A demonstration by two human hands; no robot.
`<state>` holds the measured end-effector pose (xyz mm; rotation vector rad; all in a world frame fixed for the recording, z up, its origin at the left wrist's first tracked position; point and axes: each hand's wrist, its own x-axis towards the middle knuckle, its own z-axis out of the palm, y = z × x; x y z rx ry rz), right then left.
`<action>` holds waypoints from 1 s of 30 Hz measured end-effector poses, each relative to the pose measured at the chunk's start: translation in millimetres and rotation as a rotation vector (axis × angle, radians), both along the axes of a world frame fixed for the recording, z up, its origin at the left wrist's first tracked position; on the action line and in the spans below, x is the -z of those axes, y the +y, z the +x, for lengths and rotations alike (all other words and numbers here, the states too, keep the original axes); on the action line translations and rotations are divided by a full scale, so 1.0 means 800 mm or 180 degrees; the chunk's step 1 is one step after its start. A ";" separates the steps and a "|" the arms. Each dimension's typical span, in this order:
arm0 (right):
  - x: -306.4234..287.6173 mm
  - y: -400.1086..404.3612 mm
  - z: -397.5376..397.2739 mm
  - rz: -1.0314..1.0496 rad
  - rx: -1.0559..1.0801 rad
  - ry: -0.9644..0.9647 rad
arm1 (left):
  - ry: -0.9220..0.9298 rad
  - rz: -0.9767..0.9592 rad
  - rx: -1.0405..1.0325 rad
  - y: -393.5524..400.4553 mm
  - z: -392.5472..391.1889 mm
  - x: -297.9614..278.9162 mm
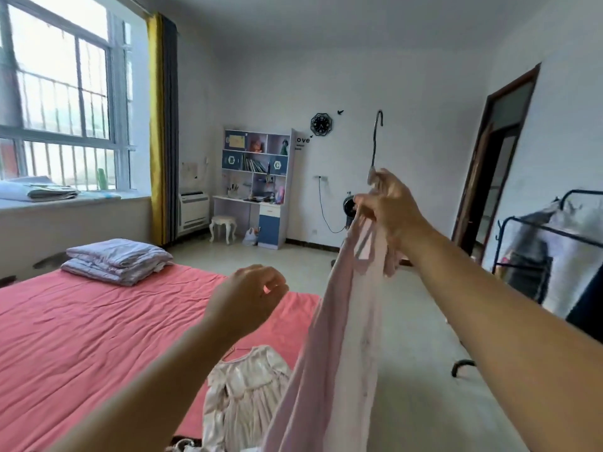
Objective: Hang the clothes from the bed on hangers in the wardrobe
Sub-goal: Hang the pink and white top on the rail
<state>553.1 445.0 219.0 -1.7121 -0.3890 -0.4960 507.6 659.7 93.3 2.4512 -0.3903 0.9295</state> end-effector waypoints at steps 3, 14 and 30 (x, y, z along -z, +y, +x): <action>-0.059 -0.020 -0.051 0.0095 -0.0385 -0.0046 | 0.0036 -0.0013 0.0039 -0.018 -0.025 -0.011; -0.015 -0.129 -0.262 -0.0152 -0.0572 0.0647 | -0.0423 -0.0383 0.0992 -0.153 -0.108 -0.056; 0.087 -0.330 -0.633 -0.0412 0.1064 0.1289 | -0.1087 -0.0103 0.2463 -0.388 -0.297 -0.007</action>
